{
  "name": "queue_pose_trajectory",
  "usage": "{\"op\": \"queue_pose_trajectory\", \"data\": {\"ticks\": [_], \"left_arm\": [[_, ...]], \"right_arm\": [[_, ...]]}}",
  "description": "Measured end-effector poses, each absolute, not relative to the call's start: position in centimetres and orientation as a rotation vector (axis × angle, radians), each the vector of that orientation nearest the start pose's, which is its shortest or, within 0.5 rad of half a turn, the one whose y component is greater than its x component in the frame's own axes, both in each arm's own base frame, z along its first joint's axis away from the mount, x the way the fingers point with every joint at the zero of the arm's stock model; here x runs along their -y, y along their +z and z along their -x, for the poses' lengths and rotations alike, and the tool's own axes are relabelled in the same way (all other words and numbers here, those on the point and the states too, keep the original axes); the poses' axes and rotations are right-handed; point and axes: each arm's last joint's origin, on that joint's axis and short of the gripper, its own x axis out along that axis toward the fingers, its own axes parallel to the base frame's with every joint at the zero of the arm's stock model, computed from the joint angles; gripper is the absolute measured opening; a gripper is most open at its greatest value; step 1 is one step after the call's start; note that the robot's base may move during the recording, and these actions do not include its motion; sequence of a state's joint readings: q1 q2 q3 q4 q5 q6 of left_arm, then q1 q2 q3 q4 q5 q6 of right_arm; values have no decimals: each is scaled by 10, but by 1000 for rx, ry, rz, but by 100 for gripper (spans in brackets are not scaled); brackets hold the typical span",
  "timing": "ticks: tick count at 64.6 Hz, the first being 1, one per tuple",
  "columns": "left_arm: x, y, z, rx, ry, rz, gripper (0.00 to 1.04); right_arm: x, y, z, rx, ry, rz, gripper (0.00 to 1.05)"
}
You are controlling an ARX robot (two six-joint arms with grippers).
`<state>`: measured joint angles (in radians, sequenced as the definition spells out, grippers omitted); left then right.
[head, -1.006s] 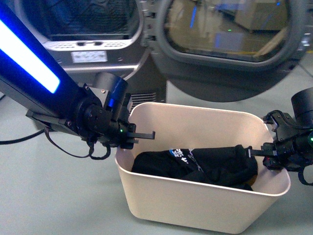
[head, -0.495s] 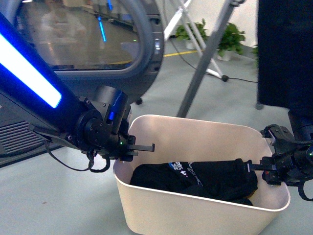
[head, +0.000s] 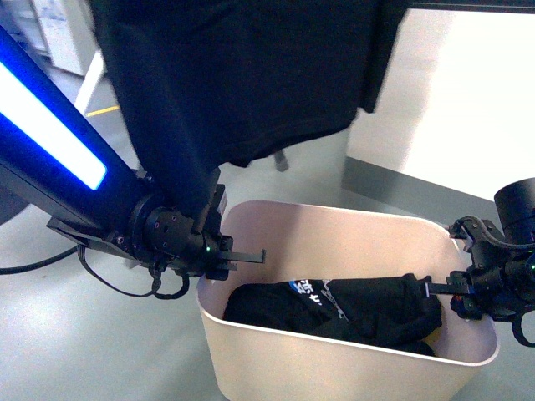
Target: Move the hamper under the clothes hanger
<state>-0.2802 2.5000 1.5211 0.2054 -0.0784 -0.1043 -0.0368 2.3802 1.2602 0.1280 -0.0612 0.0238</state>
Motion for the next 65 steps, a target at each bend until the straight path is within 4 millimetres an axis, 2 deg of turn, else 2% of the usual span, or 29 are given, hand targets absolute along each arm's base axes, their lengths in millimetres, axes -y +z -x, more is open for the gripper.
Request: {"op": "queue_pose_trajectory", "data": {"ticks": [39,50,65], "left_arm": [[133,24,-469,-771,-155,-39,4],[148,24,-464,-772,-193,-47,4],[135,24,-468,-770,-157,-40,4]], "right_arm": [[15,10,-424,-991,5,-70,3],[27,10,-423,-992,-45,-68,3],[16,10,-424,-993,3,-71,3]]}}
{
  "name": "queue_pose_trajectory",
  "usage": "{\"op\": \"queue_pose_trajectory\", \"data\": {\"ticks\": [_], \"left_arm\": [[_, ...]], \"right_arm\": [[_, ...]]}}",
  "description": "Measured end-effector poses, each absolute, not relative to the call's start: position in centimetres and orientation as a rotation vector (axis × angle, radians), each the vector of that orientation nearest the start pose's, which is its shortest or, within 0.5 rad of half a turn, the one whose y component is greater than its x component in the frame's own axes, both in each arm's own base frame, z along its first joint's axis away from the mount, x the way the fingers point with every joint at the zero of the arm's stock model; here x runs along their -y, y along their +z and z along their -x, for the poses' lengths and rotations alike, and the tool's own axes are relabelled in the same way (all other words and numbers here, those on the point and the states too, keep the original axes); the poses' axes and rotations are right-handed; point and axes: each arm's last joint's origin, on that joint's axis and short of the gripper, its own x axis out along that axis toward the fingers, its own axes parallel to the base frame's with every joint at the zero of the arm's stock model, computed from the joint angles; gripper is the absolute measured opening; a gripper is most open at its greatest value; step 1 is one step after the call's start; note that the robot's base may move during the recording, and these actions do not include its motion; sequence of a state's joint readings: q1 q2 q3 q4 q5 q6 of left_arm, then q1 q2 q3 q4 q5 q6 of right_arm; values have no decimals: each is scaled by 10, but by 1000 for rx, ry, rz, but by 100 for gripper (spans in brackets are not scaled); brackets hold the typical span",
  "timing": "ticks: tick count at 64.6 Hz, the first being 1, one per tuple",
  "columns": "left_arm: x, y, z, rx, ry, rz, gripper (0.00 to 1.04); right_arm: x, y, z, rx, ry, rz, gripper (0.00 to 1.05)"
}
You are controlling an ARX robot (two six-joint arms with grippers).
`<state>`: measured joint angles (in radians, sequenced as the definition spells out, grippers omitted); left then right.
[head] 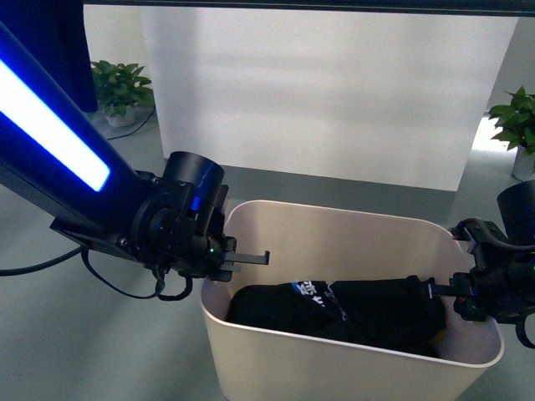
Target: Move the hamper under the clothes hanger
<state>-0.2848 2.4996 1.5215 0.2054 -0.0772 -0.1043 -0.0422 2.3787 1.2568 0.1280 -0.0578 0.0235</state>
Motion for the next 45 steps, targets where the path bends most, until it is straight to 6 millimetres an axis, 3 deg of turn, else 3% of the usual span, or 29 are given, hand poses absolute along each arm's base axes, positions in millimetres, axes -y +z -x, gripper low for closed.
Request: {"op": "queue_pose_trajectory", "data": {"ticks": [10,45], "left_arm": [[127,24,-470,-769,-133,-38,4],[134,24,-469,-770,-155,-40,4]], "right_arm": [[8,10,-424,-994,26,-65,3],[14,10,-424,-993,7,-68,3]]}}
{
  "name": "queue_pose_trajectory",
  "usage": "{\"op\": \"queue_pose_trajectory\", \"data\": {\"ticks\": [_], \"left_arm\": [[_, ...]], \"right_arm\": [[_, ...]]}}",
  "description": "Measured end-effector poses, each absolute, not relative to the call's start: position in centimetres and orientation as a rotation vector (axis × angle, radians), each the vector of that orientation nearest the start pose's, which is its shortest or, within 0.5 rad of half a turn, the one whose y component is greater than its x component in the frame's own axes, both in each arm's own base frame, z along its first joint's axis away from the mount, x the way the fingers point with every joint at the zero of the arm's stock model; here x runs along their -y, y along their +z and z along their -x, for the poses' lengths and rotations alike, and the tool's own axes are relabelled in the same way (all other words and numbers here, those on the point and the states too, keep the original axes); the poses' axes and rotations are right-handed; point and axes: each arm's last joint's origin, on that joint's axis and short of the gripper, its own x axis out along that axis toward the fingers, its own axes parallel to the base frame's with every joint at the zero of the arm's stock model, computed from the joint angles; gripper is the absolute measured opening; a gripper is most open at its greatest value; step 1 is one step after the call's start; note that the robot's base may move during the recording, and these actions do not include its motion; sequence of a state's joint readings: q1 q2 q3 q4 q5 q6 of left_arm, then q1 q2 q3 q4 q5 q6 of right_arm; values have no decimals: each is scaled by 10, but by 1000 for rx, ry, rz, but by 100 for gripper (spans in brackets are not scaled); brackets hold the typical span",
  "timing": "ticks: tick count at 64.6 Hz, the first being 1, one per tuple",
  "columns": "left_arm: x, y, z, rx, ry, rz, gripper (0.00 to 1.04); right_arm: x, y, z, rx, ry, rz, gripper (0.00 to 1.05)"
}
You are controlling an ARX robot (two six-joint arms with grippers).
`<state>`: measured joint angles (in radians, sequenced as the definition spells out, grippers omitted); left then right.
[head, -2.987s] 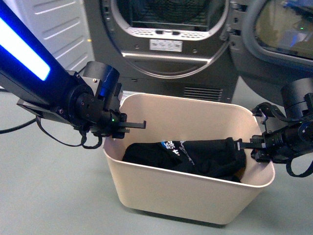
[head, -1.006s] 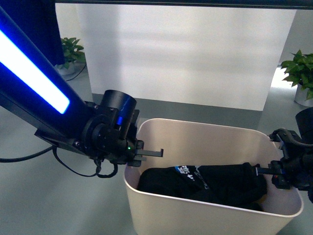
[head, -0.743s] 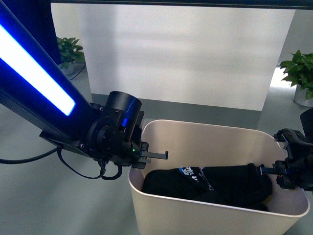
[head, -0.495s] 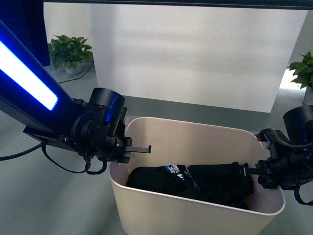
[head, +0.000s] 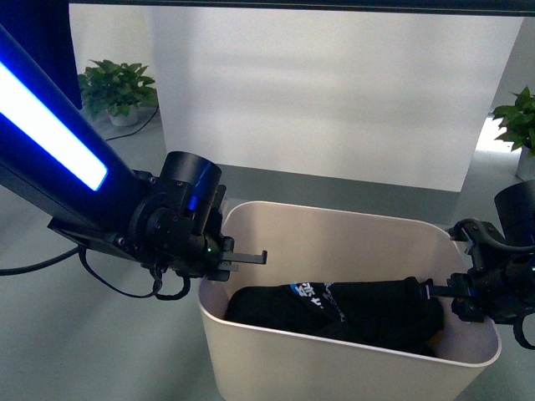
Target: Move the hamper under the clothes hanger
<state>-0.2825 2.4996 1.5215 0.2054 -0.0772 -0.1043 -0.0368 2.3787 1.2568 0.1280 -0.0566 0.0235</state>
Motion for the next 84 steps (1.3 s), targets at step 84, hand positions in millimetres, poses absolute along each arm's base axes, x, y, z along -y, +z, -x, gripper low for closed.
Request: {"op": "queue_pose_trajectory", "data": {"ticks": [84], "left_arm": [[133,6,-467,-787,-131,-73,4]], "right_arm": [[11,-13,-429,-1010,30,-57,3]]}}
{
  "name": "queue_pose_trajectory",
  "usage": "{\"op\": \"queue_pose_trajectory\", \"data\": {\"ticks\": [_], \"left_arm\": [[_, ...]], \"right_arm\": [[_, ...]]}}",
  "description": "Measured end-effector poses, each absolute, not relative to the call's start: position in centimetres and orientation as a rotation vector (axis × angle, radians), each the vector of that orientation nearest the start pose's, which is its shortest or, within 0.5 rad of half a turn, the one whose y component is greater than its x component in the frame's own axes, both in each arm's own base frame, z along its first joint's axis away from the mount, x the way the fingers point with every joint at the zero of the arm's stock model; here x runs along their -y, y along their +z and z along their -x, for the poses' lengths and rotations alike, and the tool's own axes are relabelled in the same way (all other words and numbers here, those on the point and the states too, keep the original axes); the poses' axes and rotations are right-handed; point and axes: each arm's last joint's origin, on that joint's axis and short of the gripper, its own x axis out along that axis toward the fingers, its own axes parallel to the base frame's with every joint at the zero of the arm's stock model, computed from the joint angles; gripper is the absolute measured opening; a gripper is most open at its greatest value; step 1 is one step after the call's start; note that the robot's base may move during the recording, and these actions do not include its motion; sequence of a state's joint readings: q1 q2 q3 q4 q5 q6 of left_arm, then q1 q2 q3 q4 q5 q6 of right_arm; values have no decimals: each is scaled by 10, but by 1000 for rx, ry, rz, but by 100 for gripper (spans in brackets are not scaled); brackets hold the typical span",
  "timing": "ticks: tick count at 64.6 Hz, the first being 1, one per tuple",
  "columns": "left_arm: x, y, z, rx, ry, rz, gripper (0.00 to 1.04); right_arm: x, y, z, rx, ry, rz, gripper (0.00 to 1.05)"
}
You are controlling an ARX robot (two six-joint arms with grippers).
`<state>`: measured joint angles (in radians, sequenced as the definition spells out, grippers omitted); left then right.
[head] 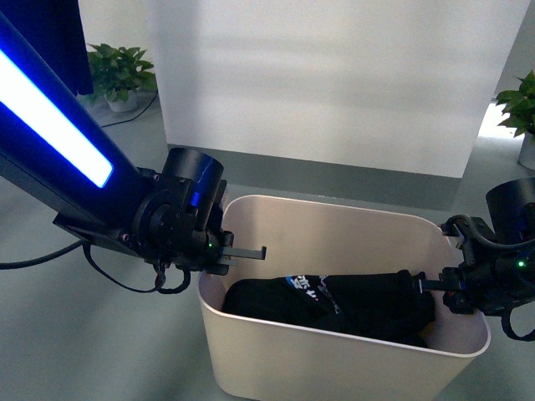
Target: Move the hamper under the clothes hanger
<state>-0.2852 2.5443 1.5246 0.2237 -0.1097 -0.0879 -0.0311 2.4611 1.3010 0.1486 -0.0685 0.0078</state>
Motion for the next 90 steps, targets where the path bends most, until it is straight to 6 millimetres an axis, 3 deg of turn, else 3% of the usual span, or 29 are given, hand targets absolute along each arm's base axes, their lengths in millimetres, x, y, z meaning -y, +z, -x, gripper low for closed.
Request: {"op": "queue_pose_trajectory", "data": {"ticks": [28,31,52,66,72,84,90], "left_arm": [[134,-6,-469,-813,-130,-79,4],[135,-6,-470,-816,-134,-77,12],[136,1,-476,-788,-139,-68,68],[135,20,-479,-734,-141,-56,100],[135,35,-480,-694,-141,-49,98],[135,71,-476,-604,-149,-48,98],[133,99,-469,-548,-153,-35,98]], "right_arm": [[12,-23,-432,-1034,27,-48,3],[12,-23,-431,-1036,26,-48,3],[12,-20,-435,-990,32,-25,56],[11,6,-436,-923,32,-20,89],[9,22,-436,-885,35,-20,99],[5,54,-433,-805,44,-16,97],[2,79,-426,-738,43,-6,97]]}}
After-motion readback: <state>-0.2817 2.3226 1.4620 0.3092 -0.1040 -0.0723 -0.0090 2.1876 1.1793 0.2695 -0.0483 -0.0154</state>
